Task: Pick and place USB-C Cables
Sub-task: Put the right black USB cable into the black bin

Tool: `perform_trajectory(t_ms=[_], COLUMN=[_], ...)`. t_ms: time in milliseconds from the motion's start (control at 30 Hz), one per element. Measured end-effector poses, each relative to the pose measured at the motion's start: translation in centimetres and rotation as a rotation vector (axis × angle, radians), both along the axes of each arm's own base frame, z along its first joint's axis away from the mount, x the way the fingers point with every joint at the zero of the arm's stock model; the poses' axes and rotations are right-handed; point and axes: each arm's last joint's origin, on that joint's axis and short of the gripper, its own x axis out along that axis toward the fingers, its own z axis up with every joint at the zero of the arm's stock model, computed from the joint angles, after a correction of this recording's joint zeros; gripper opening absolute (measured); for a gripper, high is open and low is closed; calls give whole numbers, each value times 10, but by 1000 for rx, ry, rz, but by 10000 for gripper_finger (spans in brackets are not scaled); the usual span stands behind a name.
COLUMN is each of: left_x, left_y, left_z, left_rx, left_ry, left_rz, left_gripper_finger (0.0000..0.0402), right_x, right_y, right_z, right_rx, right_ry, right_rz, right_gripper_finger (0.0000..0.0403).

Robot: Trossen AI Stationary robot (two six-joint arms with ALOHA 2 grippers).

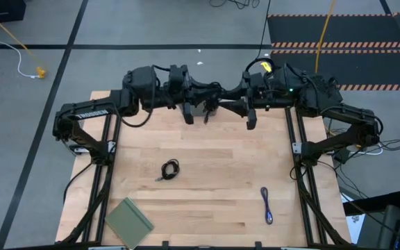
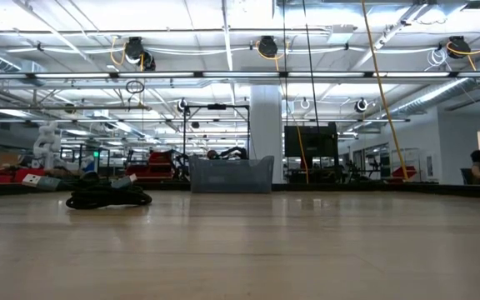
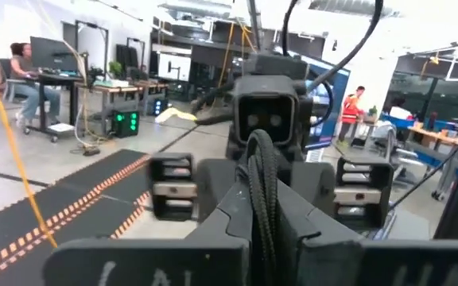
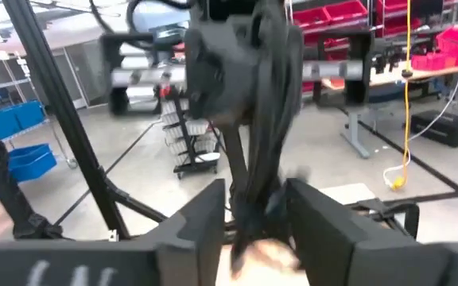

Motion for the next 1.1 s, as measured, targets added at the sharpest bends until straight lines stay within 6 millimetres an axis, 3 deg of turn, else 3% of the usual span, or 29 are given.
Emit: perform_trajectory(t_ms=[233, 467, 733, 967, 1100], left_x=[-23, -47, -62, -62, -62], left_y=[6, 8, 9, 9, 9], left_z=[10, 21, 27, 26, 26], left_rx=[12, 51, 54, 52, 52], left_ry=[28, 36, 36, 45, 45], left_rz=[32, 61, 76, 74, 74], left_gripper_finger=[39, 12, 41, 13, 16], right_x=[-27, -48, -50, -52, -53], right_y=[6, 10, 10, 11, 11], right_z=[6, 7, -1, -11, -14], right_rx=[9, 18, 89, 156, 165], right_ry=[40, 86, 168, 276, 308], right_rz=[0, -1, -6, -16, -19], right_gripper_finger=[177, 187, 187, 187, 187])
